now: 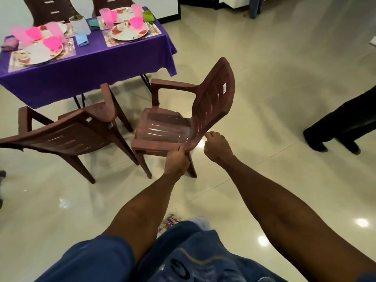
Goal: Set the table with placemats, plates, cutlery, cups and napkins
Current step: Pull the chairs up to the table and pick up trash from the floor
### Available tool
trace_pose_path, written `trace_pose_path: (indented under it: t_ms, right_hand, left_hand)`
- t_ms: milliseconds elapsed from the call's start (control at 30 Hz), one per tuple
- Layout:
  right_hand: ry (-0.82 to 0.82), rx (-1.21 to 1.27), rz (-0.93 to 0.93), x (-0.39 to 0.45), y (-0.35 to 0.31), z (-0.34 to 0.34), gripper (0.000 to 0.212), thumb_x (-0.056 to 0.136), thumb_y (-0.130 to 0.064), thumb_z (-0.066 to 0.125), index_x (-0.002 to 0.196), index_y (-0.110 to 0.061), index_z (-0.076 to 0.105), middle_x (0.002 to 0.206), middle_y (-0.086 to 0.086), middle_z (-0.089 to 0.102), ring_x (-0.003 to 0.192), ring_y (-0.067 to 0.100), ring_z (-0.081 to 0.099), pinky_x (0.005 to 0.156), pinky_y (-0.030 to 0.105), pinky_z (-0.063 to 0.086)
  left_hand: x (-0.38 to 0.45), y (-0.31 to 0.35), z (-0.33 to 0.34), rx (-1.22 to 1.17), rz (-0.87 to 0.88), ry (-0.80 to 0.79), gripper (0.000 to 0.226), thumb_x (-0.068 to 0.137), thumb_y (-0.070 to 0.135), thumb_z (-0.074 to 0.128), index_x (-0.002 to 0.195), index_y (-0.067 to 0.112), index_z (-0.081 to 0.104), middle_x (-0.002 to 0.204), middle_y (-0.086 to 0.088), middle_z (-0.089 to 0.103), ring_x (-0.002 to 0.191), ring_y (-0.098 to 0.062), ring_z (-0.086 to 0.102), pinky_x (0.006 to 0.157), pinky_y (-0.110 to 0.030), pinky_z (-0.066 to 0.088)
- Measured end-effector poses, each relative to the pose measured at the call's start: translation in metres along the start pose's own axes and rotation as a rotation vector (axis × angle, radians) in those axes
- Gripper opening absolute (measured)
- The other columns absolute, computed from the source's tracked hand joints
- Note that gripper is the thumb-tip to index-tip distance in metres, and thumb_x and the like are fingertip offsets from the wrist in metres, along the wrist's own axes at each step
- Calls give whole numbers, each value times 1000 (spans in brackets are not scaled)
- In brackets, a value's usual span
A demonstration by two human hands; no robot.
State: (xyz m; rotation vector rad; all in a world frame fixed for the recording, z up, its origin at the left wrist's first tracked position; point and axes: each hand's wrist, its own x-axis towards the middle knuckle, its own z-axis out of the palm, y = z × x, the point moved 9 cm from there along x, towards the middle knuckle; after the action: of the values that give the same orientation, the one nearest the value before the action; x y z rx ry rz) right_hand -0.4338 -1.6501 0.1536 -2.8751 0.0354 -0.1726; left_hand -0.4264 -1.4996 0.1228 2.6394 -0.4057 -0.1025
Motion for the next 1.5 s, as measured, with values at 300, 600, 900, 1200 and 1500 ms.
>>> trace_pose_path:
  t_ms: [300,600,900,1200,1500]
  right_hand:
    - [172,4,-326,141,21,-53,22,87,-12,52,101,-5,66,102,13,69,90,31,63,80,40,50]
    - [-361,-204,-436,262,52,-22,24,88,-23,49,103,-9,61,115,15,62,111,35,56,96,46,38]
    - [-517,-373,-622,333,119,-15,20,89,-31,59,94,-13,66,95,4,69,90,26,65,68,32,44]
    - [-802,-502,-898,339,191,8,39,100,-34,35,115,-13,64,120,8,62,113,27,56,98,40,41]
    - [-606,-508,-1043,335,202,-26,23,88,-22,57,110,-20,63,108,4,66,108,27,60,93,38,43]
  left_hand:
    - [116,27,35,-4,-165,37,52,90,32,61,133,6,47,128,-15,56,118,-32,52,101,-43,43]
    - [202,39,7,-101,-401,272,28,96,21,44,122,14,53,124,-7,56,115,-26,52,100,-40,41]
    - [247,91,15,-381,-646,220,39,101,43,44,124,13,57,128,-9,59,111,-23,56,93,-37,43]
    - [266,176,78,-653,-799,-266,86,63,84,63,125,24,60,126,-3,58,115,-25,54,105,-50,41]
    - [270,201,79,138,-913,95,21,93,28,55,113,24,60,106,-3,64,95,-22,60,87,-41,40]
